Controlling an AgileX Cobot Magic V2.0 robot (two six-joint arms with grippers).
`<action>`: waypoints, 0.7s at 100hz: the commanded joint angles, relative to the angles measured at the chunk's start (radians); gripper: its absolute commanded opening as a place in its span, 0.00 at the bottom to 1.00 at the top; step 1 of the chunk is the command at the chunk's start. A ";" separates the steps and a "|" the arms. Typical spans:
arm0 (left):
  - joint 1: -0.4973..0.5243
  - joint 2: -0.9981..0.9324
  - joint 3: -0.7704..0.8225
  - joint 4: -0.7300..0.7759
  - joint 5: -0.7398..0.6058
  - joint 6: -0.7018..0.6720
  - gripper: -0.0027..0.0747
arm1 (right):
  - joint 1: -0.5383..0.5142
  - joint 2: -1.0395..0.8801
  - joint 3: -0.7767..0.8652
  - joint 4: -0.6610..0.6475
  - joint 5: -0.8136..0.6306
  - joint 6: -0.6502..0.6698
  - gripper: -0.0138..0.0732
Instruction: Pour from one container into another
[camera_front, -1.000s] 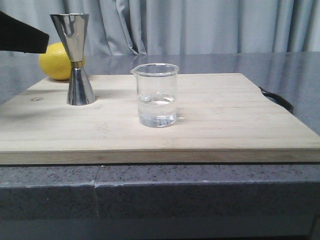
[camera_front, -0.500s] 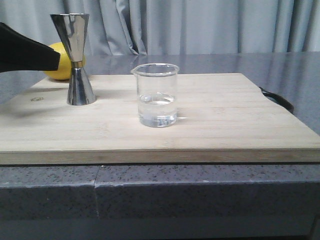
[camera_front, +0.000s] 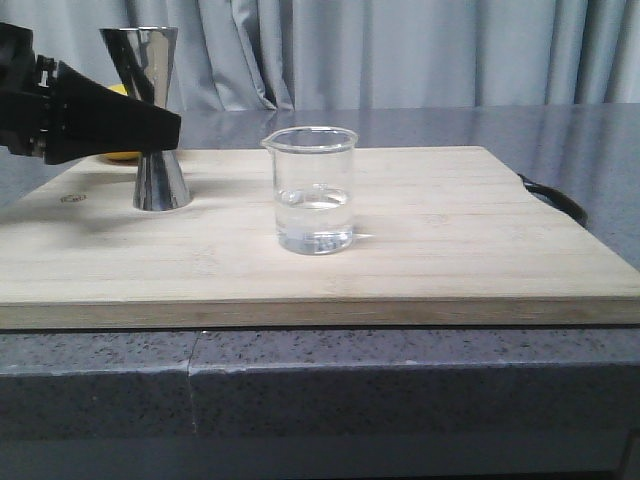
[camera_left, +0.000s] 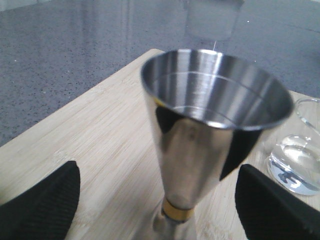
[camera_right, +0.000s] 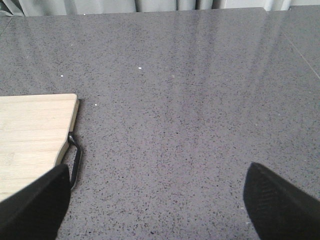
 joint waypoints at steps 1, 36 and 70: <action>-0.021 -0.032 -0.025 -0.084 0.094 0.021 0.79 | -0.008 0.012 -0.036 -0.018 -0.067 -0.009 0.89; -0.030 -0.026 -0.025 -0.126 0.094 0.046 0.79 | -0.008 0.012 -0.036 -0.022 -0.067 -0.009 0.89; -0.030 -0.026 -0.025 -0.173 0.095 0.040 0.61 | -0.008 0.012 -0.036 -0.022 -0.067 -0.009 0.89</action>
